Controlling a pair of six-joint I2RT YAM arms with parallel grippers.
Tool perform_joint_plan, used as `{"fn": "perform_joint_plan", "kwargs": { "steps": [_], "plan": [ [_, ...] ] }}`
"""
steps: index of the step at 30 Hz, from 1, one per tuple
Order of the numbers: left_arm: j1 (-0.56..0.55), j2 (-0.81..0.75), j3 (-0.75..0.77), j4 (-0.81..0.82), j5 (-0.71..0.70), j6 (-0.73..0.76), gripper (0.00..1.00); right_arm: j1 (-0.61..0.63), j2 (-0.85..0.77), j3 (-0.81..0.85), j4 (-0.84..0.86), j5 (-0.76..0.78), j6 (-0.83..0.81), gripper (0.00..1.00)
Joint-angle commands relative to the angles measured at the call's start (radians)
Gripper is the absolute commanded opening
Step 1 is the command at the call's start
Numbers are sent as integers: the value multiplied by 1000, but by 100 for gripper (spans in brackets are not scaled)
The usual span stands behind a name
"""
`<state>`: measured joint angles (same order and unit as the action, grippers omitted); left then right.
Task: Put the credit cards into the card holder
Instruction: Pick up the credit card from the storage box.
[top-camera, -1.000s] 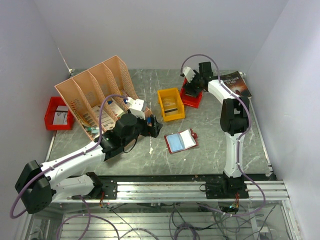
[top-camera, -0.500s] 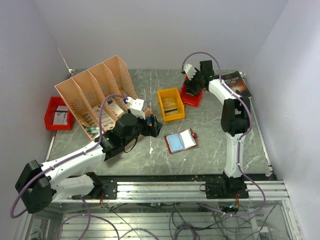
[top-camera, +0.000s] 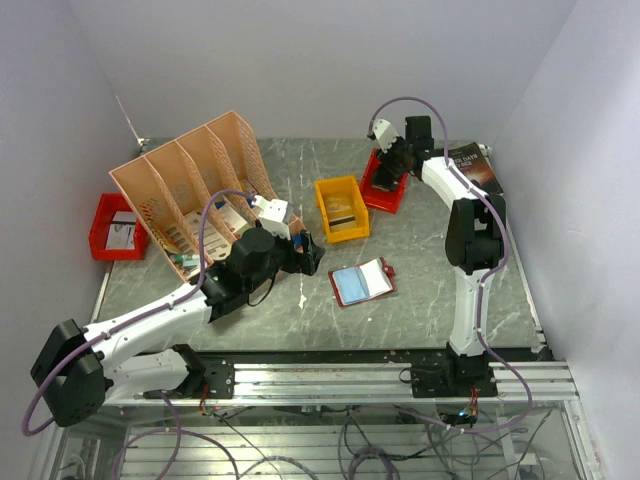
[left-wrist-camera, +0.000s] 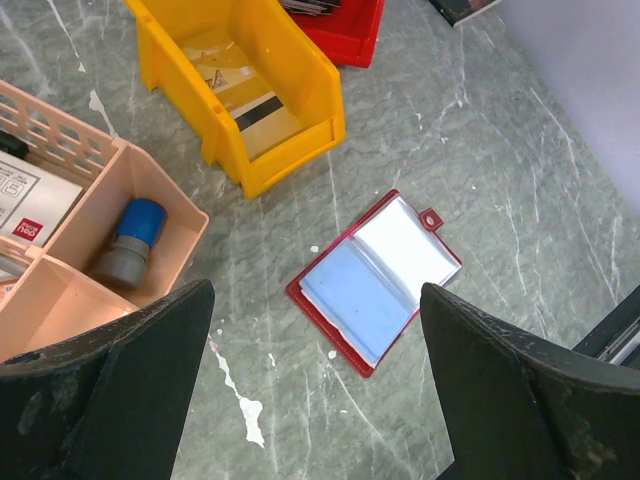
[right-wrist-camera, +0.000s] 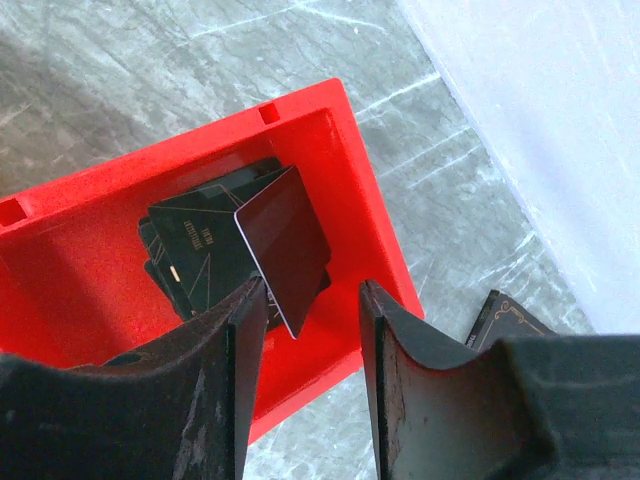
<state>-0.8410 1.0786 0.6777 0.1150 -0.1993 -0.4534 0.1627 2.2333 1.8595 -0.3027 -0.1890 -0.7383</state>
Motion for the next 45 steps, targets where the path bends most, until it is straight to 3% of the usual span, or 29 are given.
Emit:
{"fn": "perform_joint_plan", "kwargs": {
  "steps": [1,12,17,19,31,37,42,45],
  "plan": [
    [7,-6,-12,38,-8,-5,95,-17,22,42,-4,-4,22,40],
    [9,-1,-10,37,-8,-4,95,-20,92,105,-44,-35,0,32],
    [9,-5,-9,33,-9,-5,95,-20,97,124,-71,-58,-17,6],
    [10,-9,-8,29,-9,-5,95,-21,81,122,-73,-66,-23,0],
    [10,-69,-36,61,26,-51,95,-30,-146,104,-175,-172,5,0],
    [10,-152,-124,197,116,-123,96,-42,-371,-53,-342,-496,72,0],
    [12,-253,-214,338,214,-184,96,-42,-559,-232,-543,-840,-42,0],
    [12,-306,-262,394,281,-212,96,-22,-661,-363,-623,-922,-159,0]
  ]
}}
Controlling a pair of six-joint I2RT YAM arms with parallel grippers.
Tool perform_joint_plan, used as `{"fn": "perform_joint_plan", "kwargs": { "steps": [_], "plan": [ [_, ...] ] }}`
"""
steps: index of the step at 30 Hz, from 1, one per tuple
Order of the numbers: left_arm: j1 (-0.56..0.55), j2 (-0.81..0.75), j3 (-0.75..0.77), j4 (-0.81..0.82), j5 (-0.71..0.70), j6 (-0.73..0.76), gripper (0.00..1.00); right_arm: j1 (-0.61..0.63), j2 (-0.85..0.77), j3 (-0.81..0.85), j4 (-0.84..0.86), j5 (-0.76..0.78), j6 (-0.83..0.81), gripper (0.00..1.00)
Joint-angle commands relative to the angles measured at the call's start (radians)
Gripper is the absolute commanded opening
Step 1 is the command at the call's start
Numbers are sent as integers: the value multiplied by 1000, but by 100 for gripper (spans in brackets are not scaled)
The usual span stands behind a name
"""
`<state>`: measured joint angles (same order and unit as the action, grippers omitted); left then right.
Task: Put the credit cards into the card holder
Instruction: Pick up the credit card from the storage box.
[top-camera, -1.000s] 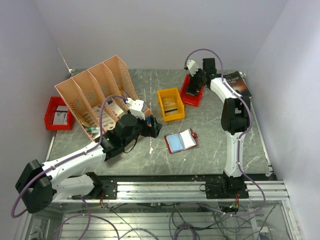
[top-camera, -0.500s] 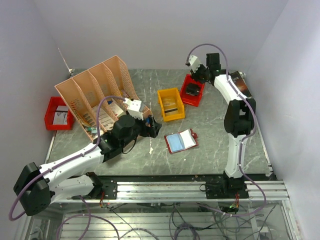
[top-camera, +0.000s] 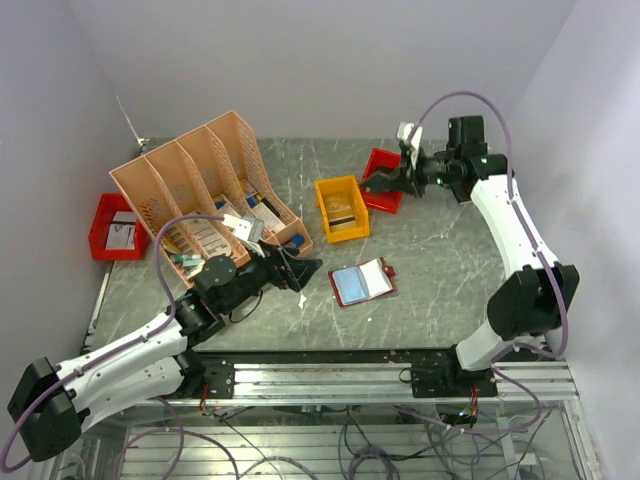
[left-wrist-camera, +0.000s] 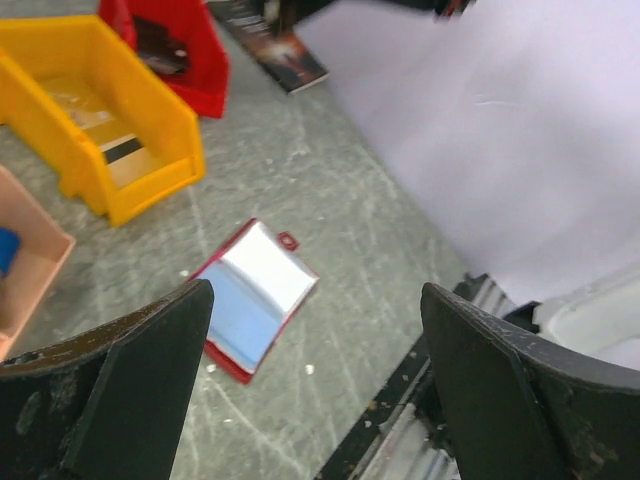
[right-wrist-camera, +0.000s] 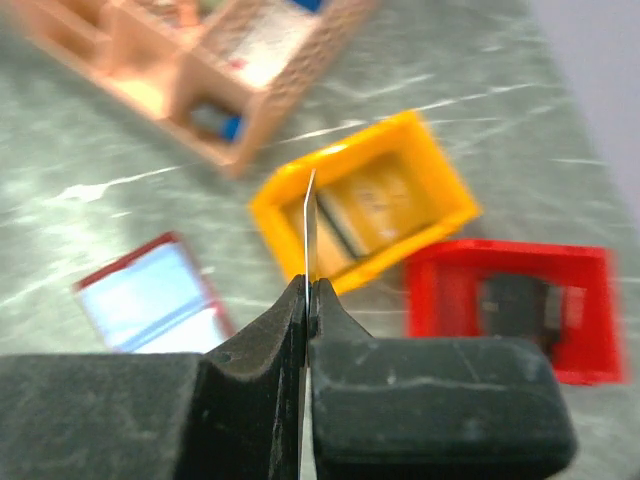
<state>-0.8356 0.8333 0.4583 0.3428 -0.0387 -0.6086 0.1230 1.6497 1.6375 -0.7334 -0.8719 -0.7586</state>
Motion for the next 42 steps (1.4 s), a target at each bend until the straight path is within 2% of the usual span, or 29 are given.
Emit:
{"fn": "perform_joint_plan", "kwargs": {
  "steps": [1,5,9,12,17,25,28,32,34,36,37,38,40,42],
  "plan": [
    [6,-80,-61,186,149,-71,96,26,-116,-195,-199,-256,-182,0],
    [6,-152,-116,215,251,-86,95,32,-246,-386,-214,-333,-357,0],
    [7,-223,-139,189,290,-71,95,37,-270,-444,-437,-416,-733,0],
    [7,-247,-144,177,283,-45,95,46,-253,-461,-600,-424,-990,0],
    [6,-179,-165,269,320,9,94,63,-276,-537,-631,-414,-1128,0],
    [6,65,-172,537,401,34,92,69,-361,-628,-508,-399,-1083,0],
    [-2,128,-166,586,407,60,90,68,-378,-670,-494,-395,-1087,0],
    [-46,122,-169,552,334,163,90,67,-378,-698,-491,-398,-1077,0],
    [-52,106,-175,536,307,178,91,68,-361,-692,-481,-402,-993,0],
    [-53,95,-182,516,291,166,92,70,-333,-662,-396,-396,-760,0],
    [-53,91,-183,499,274,151,92,72,-312,-646,-342,-371,-572,0],
    [-53,91,-182,469,247,125,93,75,-287,-624,-321,-345,-482,0],
    [-45,103,-159,374,192,86,94,77,-216,-558,-404,-313,-491,0],
    [-24,134,-127,296,200,67,93,79,-125,-499,-559,-313,-589,0]
  ]
}}
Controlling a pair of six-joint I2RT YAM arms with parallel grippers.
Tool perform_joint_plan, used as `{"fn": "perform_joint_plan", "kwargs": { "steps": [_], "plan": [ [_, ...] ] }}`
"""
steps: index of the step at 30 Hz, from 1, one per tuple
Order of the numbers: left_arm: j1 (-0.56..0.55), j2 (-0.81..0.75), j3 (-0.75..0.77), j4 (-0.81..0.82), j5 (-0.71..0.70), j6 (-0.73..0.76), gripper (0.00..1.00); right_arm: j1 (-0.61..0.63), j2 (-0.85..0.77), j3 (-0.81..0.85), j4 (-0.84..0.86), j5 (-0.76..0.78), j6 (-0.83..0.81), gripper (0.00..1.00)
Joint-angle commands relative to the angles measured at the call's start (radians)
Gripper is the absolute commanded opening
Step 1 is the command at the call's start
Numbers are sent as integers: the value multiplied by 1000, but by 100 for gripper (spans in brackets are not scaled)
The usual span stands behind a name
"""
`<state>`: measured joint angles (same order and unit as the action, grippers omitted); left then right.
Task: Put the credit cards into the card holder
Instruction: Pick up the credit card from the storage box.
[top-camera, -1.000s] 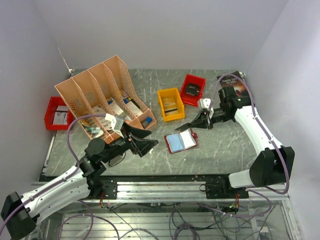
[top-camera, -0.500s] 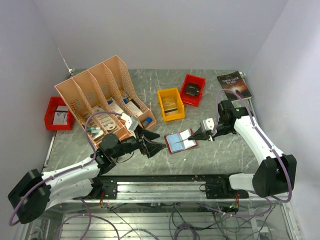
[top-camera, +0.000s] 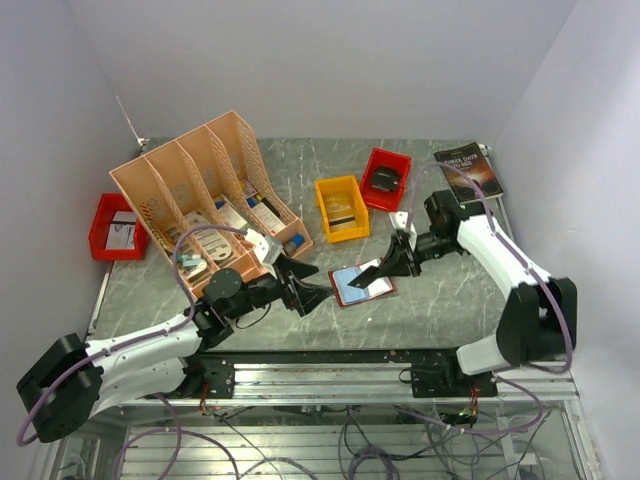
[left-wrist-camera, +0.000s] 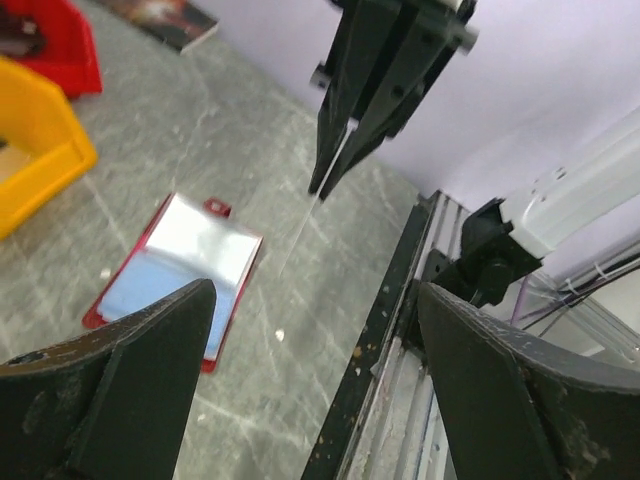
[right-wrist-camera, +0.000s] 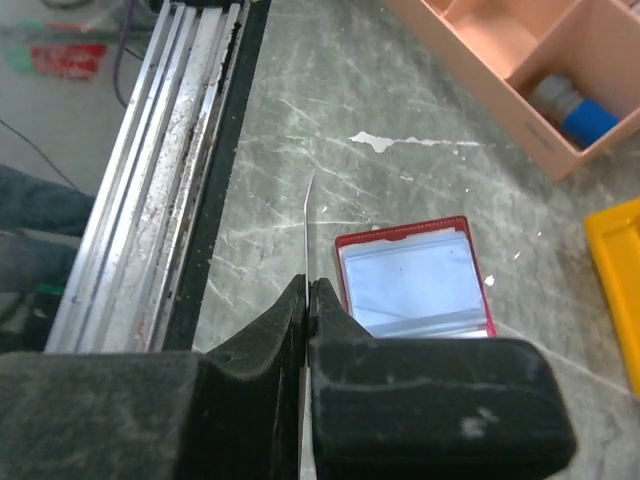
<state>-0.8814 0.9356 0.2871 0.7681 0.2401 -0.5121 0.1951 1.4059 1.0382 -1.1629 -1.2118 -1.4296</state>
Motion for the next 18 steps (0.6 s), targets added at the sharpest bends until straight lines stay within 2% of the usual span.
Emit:
{"fn": "perform_joint_plan", "kwargs": {
  "steps": [1,4,6,9,13,16,18],
  "plan": [
    [35,49,54,-137,-46,-43,93,7,165,123,-199,20,29,0],
    [61,106,68,-84,35,-77,91,14,255,143,-213,38,70,0],
    [67,151,103,-111,62,-74,87,22,276,146,-191,47,104,0],
    [69,232,161,-173,108,-63,79,54,258,146,-100,86,224,0],
    [68,329,205,-164,186,-62,69,94,193,112,60,157,382,0],
    [68,374,223,-153,227,-57,64,109,181,114,38,161,360,0],
    [63,385,231,-146,244,-47,65,118,185,122,5,155,335,0]
  ]
}}
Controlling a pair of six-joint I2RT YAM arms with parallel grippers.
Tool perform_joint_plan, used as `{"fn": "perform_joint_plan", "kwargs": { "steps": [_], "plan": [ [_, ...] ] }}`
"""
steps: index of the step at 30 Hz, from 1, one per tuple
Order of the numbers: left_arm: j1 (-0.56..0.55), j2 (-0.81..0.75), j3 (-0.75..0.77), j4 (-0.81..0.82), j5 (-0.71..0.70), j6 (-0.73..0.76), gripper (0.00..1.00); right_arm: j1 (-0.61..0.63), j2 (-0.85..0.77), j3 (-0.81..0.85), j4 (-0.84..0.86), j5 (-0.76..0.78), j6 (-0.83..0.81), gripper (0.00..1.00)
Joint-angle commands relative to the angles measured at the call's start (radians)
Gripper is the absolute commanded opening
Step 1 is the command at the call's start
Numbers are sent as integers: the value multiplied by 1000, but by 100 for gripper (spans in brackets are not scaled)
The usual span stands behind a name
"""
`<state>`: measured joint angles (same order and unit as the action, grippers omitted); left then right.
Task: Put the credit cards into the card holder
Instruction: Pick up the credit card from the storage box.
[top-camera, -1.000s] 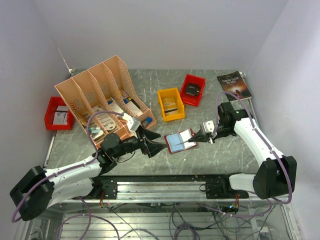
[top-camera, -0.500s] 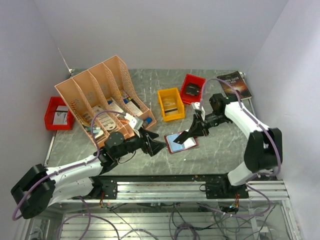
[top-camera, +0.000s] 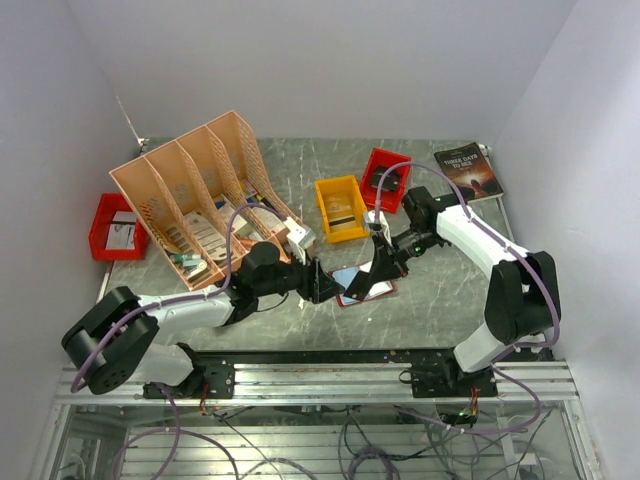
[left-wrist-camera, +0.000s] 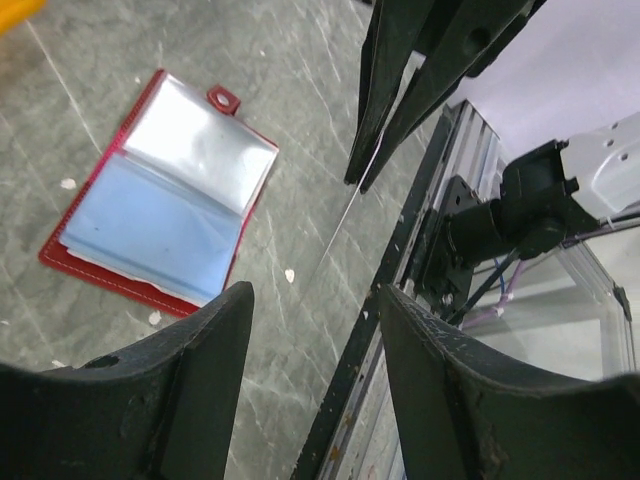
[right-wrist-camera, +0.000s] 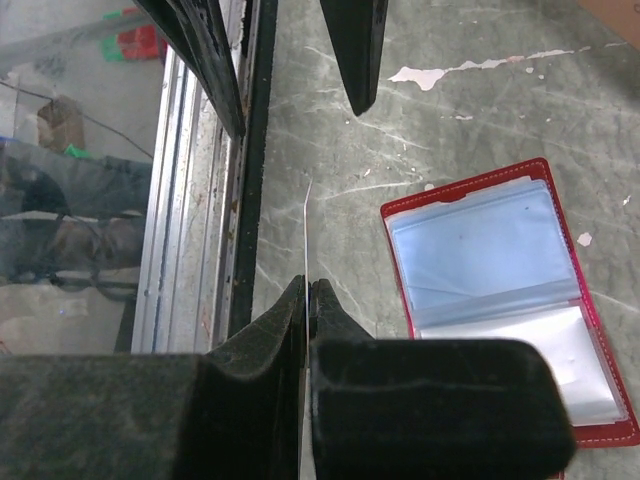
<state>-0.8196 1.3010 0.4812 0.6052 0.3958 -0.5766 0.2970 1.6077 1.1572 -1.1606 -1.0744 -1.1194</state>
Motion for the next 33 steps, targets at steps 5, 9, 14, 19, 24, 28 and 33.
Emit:
{"fn": "perform_joint_plan", "kwargs": {
  "steps": [5,9,14,19,24,28,33],
  "plan": [
    [-32,17,71,-51,78,93,66,36,-26,11,-7,20,25,0],
    [-65,46,104,-90,75,129,65,47,-27,23,-13,21,25,0],
    [-106,89,139,-123,25,157,63,53,-30,32,-38,10,2,0],
    [-116,119,155,-103,27,155,53,57,-38,34,-39,5,-6,0],
    [-124,162,164,-73,52,139,34,59,-39,35,-49,-7,-17,0],
    [-124,172,157,-42,62,121,11,59,-60,24,-39,-9,-10,0],
    [-124,143,118,31,51,86,7,59,-104,5,-11,-16,5,22]
  ]
}}
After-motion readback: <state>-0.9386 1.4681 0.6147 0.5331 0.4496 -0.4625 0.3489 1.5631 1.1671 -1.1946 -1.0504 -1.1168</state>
